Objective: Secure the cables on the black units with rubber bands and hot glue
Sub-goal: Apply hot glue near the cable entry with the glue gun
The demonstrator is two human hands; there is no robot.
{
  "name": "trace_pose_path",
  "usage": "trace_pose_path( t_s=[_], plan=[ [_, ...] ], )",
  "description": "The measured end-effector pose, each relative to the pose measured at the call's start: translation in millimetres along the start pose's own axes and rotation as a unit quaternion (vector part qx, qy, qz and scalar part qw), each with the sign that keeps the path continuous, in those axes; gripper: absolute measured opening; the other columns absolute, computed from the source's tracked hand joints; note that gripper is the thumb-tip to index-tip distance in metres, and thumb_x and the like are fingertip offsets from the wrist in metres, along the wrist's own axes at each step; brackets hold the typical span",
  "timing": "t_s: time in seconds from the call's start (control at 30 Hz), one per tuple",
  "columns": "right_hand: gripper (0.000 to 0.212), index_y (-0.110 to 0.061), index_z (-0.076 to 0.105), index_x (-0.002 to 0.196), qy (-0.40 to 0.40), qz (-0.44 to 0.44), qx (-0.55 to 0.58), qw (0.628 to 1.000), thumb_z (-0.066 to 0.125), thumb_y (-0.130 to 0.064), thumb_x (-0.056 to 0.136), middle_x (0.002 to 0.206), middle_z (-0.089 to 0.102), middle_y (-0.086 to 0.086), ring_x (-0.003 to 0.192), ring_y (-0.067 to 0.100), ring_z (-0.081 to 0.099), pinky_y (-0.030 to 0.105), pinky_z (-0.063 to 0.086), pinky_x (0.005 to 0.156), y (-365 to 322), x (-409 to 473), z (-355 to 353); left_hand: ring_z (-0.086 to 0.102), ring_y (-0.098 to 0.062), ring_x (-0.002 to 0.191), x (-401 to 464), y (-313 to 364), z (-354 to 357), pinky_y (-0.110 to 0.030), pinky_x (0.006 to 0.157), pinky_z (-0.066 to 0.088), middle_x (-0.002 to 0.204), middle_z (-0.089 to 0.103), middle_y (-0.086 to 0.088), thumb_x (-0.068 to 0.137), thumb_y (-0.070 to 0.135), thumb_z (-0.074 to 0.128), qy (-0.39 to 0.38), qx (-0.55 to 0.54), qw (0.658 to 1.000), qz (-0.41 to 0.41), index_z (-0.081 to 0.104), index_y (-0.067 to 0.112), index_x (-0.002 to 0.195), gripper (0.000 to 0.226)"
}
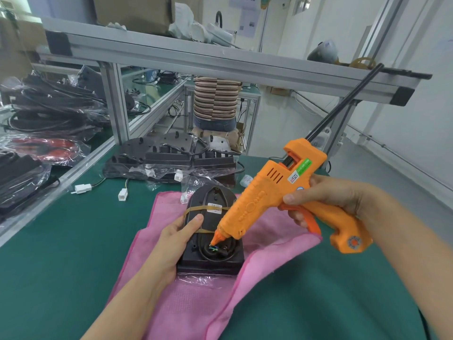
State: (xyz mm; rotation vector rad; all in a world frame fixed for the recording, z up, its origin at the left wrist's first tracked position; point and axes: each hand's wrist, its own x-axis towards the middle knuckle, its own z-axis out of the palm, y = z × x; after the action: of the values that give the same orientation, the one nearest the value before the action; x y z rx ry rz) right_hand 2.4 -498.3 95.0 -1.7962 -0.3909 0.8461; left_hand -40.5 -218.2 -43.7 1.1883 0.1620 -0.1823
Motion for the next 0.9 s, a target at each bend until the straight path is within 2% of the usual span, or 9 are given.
trace_pose_path(
  t_s=[0.23,0.5,0.6,0.9],
  plan=[
    [0.017,-0.017,0.073,0.091,-0.006,0.005,0.007,1.000,0.077,-0.025,0.076,0.067,0.065,0.007,0.060,0.019,0.063,0.030,0.055,0.061,-6.4,-3.7,6.6,0.072,-0.031,0.084,-0.8,0.4,1.3,-0.038,0.075,0.059,0.099,0.073,-0.019,0.091,0.024,0.061,0.007,0.001,1.000,-0.001,0.068,0.011,0.112,0.025],
    [0.021,-0.015,0.072,0.093,0.021,-0.003,-0.040,0.999,0.078,-0.024,0.076,0.068,0.063,0.012,0.060,0.022,0.060,0.034,0.054,0.064,-13.5,-10.7,10.2,0.070,-0.037,0.090,-1.9,0.8,1.6,-0.046,0.084,0.056,0.101,0.072,-0.021,0.091,0.022,0.061,0.012,-0.008,1.000,-0.002,0.067,0.010,0.115,0.027],
    [0.019,-0.010,0.069,0.094,0.037,-0.002,-0.031,0.999,0.073,-0.017,0.077,0.066,0.063,0.012,0.057,0.021,0.061,0.032,0.054,0.062,-13.2,-13.9,10.9,0.071,-0.034,0.084,-2.4,1.1,2.1,-0.042,0.077,0.060,0.100,0.073,-0.021,0.090,0.021,0.061,0.005,-0.015,1.000,-0.003,0.067,0.010,0.114,0.027],
    [0.017,-0.016,0.072,0.093,0.036,-0.018,-0.053,0.998,0.074,-0.017,0.077,0.065,0.064,0.012,0.057,0.023,0.061,0.029,0.053,0.057,-17.6,-17.4,14.1,0.073,-0.030,0.079,-4.1,2.1,2.9,-0.036,0.067,0.061,0.098,0.073,-0.020,0.090,0.021,0.061,0.004,-0.025,1.000,-0.005,0.067,0.010,0.113,0.026]
  ],
)
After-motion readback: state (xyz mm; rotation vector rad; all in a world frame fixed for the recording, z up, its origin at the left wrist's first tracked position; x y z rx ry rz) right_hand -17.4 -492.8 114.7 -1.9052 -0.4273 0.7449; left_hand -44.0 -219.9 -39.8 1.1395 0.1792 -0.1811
